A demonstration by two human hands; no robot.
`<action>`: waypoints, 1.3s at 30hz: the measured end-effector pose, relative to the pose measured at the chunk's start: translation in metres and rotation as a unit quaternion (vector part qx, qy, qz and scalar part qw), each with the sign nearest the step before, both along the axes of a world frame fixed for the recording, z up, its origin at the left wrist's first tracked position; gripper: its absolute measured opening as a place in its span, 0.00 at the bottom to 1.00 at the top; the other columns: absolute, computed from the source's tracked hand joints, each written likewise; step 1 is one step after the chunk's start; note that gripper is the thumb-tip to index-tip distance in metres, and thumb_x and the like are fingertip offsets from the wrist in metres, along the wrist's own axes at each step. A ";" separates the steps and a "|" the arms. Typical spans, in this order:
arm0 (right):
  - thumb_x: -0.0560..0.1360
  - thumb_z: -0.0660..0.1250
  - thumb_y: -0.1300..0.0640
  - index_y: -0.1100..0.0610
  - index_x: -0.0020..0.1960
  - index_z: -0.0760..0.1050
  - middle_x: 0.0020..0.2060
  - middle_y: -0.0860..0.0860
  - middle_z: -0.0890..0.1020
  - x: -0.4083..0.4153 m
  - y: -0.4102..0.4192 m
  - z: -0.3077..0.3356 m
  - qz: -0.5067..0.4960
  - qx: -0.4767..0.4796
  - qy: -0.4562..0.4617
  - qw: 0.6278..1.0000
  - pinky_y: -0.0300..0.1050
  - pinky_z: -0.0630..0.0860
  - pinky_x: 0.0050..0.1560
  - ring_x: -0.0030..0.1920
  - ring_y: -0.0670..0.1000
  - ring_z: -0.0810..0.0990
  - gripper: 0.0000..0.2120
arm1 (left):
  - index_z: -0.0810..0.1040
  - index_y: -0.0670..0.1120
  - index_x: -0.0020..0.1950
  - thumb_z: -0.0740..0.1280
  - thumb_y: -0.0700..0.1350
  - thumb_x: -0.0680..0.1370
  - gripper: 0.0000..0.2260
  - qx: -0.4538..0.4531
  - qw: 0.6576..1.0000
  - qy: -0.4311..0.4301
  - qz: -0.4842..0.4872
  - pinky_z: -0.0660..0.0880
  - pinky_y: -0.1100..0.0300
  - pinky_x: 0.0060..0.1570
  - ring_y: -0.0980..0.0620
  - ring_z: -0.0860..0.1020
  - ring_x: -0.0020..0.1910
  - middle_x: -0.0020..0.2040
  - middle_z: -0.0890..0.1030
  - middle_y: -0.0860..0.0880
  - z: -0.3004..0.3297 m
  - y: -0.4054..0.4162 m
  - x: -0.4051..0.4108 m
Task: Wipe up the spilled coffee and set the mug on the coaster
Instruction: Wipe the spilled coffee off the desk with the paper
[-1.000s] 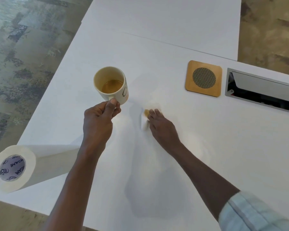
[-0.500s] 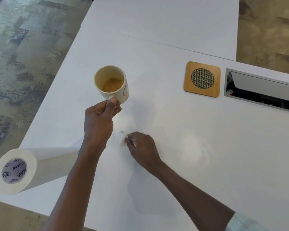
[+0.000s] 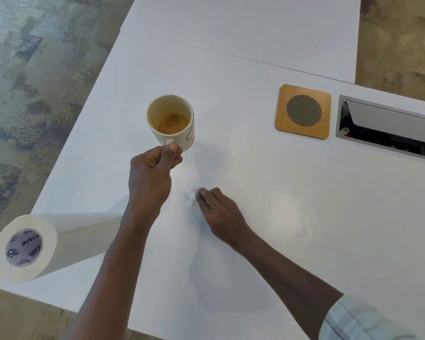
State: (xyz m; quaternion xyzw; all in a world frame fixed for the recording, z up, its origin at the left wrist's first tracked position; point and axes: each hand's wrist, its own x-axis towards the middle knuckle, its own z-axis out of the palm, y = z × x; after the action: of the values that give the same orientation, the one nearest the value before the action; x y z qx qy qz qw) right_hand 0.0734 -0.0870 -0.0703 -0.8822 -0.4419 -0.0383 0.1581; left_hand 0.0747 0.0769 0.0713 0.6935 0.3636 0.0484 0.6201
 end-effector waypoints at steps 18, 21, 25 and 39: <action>0.72 0.50 0.69 0.64 0.65 0.75 0.62 0.60 0.79 -0.023 -0.011 0.010 0.016 -0.099 0.060 0.993 0.49 0.79 0.52 0.56 0.60 0.80 0.25 | 0.86 0.45 0.51 0.67 0.51 0.81 0.12 -0.003 1.000 -0.009 0.011 0.76 0.47 0.66 0.54 0.86 0.52 0.47 0.87 0.50 -0.002 0.013 -0.003; 0.72 0.50 0.68 0.66 0.64 0.76 0.60 0.60 0.81 0.011 -0.003 0.011 -0.024 -0.121 0.039 0.992 0.47 0.80 0.46 0.51 0.60 0.81 0.25 | 0.86 0.47 0.49 0.67 0.50 0.81 0.10 -0.011 1.000 -0.014 0.013 0.76 0.46 0.66 0.53 0.86 0.52 0.46 0.87 0.50 -0.001 0.016 -0.005; 0.71 0.49 0.69 0.67 0.64 0.74 0.60 0.61 0.79 0.073 0.032 0.015 -0.135 -0.153 0.036 0.978 0.48 0.78 0.40 0.48 0.62 0.78 0.26 | 0.86 0.48 0.48 0.68 0.51 0.81 0.10 -0.005 1.000 -0.016 0.018 0.76 0.46 0.65 0.53 0.86 0.52 0.46 0.87 0.50 0.000 0.022 -0.009; 0.80 0.54 0.59 0.58 0.66 0.71 0.61 0.58 0.76 0.022 -0.016 0.017 -0.123 -0.045 0.110 0.985 0.53 0.77 0.51 0.55 0.58 0.74 0.17 | 0.86 0.47 0.49 0.67 0.51 0.81 0.10 -0.006 1.000 -0.011 0.009 0.76 0.48 0.66 0.55 0.86 0.52 0.47 0.87 0.50 0.000 0.029 -0.009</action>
State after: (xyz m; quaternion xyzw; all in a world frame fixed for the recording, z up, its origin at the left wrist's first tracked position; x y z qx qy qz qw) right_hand 0.0954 -0.1032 -0.0535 -0.9349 -0.3112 0.0603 0.1598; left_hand 0.0657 0.1061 0.0713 0.6862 0.3631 0.0594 0.6275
